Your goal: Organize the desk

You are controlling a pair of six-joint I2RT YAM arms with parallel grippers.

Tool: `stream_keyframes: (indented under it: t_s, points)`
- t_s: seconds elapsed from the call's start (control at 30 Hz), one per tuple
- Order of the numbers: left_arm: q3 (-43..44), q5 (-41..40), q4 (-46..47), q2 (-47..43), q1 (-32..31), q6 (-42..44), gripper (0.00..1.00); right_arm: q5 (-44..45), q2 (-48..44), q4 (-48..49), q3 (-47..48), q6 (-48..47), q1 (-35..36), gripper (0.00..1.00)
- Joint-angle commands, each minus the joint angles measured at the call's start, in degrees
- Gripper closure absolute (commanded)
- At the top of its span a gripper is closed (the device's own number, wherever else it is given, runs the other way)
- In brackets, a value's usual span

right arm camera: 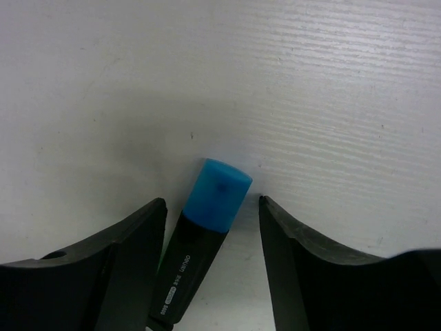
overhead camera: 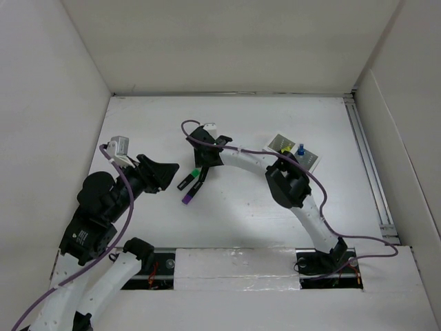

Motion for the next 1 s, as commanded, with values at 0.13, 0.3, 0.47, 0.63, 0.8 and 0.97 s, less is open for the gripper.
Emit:
stream_keyframes:
  t_s: [0.13, 0.3, 0.47, 0.63, 0.8, 0.97]
  points:
    - [0.48, -0.34, 1.23, -0.47, -0.17, 0.50, 0.54, 1.68, -2.23, -4.48, -2.37, 5.29, 0.01, 0.60]
    - [0.57, -0.61, 1.67, 0.41, -0.17, 0.85, 0.54, 3.97, -8.02, -1.50, -12.01, 5.47, -0.51, 0.83]
    - [-0.39, 0.18, 2.55, 1.64, -0.17, 0.50, 0.54, 4.58, -19.51, 5.44, -16.78, 0.13, -1.13, 0.92]
    - [-2.15, 3.07, 4.48, 3.66, -0.17, -0.91, 0.55, 7.56, -31.39, 9.13, -18.54, -4.63, -3.67, 0.93]
    - [-4.17, 6.59, 8.52, 5.85, -0.17, -3.81, 0.56, 8.01, -45.44, 13.70, -26.96, -7.62, -12.01, 0.94]
    - [-7.25, 12.13, 14.40, 7.35, -0.17, -5.57, 0.56, 7.31, -51.97, 17.75, -34.01, -13.76, -21.16, 0.94]
